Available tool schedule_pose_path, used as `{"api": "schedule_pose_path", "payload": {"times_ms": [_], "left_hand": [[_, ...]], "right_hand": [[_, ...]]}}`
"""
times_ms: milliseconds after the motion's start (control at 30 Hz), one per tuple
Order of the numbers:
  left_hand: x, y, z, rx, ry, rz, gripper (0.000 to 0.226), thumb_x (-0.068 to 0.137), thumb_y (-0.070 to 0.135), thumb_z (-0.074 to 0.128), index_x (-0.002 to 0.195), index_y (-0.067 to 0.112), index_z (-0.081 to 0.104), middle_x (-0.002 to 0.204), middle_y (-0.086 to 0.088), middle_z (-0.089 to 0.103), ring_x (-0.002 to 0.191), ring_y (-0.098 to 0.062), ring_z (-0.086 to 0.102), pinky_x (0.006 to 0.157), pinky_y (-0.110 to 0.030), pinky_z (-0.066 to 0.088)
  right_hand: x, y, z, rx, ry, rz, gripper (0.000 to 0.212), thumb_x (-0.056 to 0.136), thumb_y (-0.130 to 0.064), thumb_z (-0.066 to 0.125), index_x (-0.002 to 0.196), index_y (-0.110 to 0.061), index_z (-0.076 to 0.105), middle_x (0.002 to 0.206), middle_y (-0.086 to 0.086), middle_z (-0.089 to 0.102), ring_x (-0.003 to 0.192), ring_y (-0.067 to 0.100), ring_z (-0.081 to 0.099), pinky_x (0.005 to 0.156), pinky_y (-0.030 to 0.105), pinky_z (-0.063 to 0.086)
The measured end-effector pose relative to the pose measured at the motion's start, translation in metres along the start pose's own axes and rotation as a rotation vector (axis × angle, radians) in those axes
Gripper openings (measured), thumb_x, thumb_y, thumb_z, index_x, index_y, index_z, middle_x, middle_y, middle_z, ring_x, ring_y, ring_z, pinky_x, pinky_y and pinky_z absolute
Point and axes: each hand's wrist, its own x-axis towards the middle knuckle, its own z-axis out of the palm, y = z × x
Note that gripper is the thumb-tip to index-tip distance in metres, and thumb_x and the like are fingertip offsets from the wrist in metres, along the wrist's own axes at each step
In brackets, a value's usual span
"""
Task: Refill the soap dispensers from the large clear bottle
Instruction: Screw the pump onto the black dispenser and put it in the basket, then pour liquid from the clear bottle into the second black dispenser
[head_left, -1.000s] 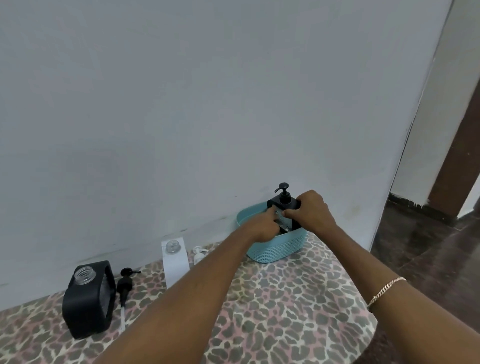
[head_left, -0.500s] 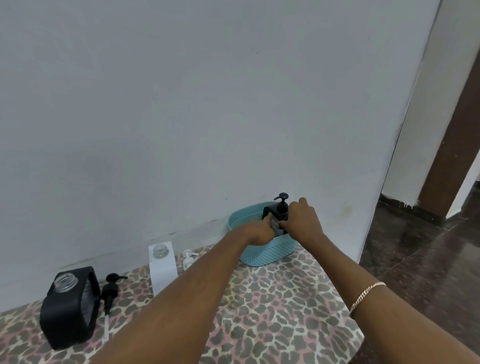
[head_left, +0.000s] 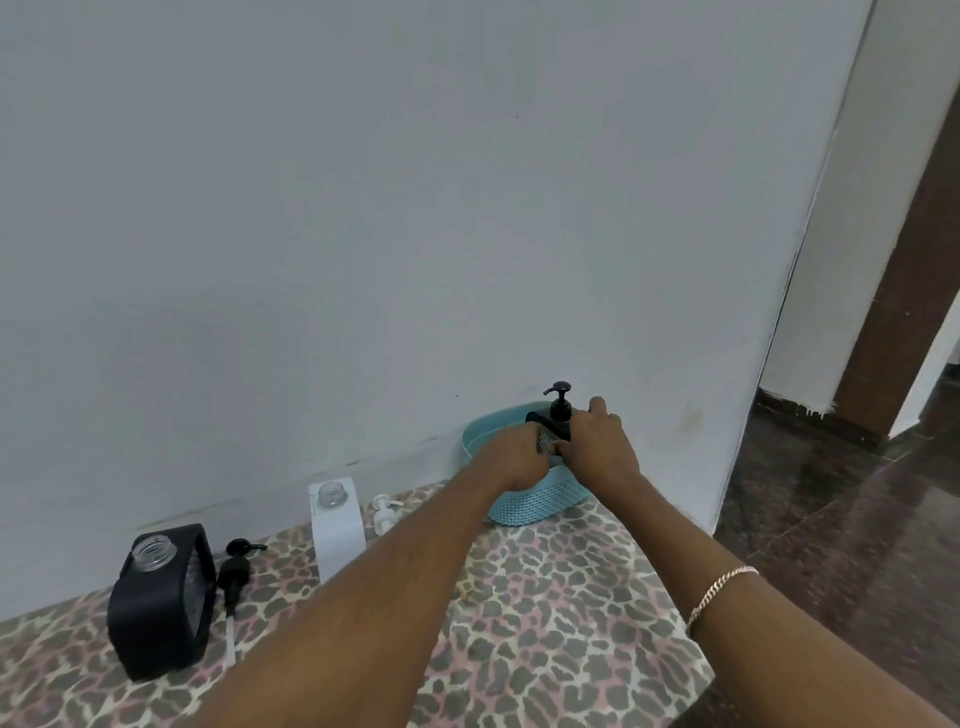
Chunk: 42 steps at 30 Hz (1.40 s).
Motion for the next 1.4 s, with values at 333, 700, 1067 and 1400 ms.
{"api": "schedule_pose_path", "payload": {"times_ms": [333, 700, 1067, 1400], "left_hand": [[-0.098, -0.021, -0.004, -0.309, 0.591, 0.176, 0.044, 0.102, 0.021, 0.062, 0.145, 0.013, 0.057, 0.142, -0.002, 0.061, 0.128, -0.017, 0.059, 0.111, -0.035, 0.048], [-0.257, -0.097, -0.023, -0.377, 0.827, 0.011, 0.039, 0.103, 0.021, 0.065, 0.141, 0.023, 0.06, 0.134, 0.012, 0.062, 0.12, 0.002, 0.059, 0.1, -0.015, 0.049], [-0.367, -0.174, -0.047, -0.288, 0.984, -0.232, 0.038, 0.102, 0.022, 0.066, 0.139, 0.023, 0.061, 0.124, 0.014, 0.06, 0.108, 0.02, 0.056, 0.09, -0.005, 0.049], [-0.404, -0.196, -0.045, -0.298, 1.004, -0.296, 0.037, 0.101, 0.017, 0.066, 0.138, 0.022, 0.061, 0.124, 0.012, 0.062, 0.112, 0.002, 0.063, 0.094, -0.018, 0.054]], "right_hand": [[-0.075, -0.034, -0.014, 0.396, 0.296, -0.128, 0.045, 0.1, -0.02, 0.07, 0.141, -0.007, 0.059, 0.132, 0.01, 0.056, 0.112, 0.029, 0.062, 0.086, 0.033, 0.051], [-0.181, -0.144, 0.001, 0.694, 0.241, -0.345, 0.05, 0.1, -0.024, 0.074, 0.144, -0.007, 0.06, 0.131, 0.005, 0.059, 0.116, 0.013, 0.062, 0.098, 0.025, 0.055], [-0.234, -0.264, 0.043, 0.783, -0.004, -0.451, 0.054, 0.101, -0.041, 0.069, 0.148, -0.017, 0.056, 0.136, -0.005, 0.059, 0.117, 0.009, 0.062, 0.1, 0.026, 0.054], [-0.231, -0.34, 0.091, 0.754, -0.192, -0.245, 0.067, 0.086, -0.054, 0.075, 0.138, -0.02, 0.051, 0.125, -0.001, 0.062, 0.108, 0.017, 0.063, 0.088, 0.036, 0.058]]}}
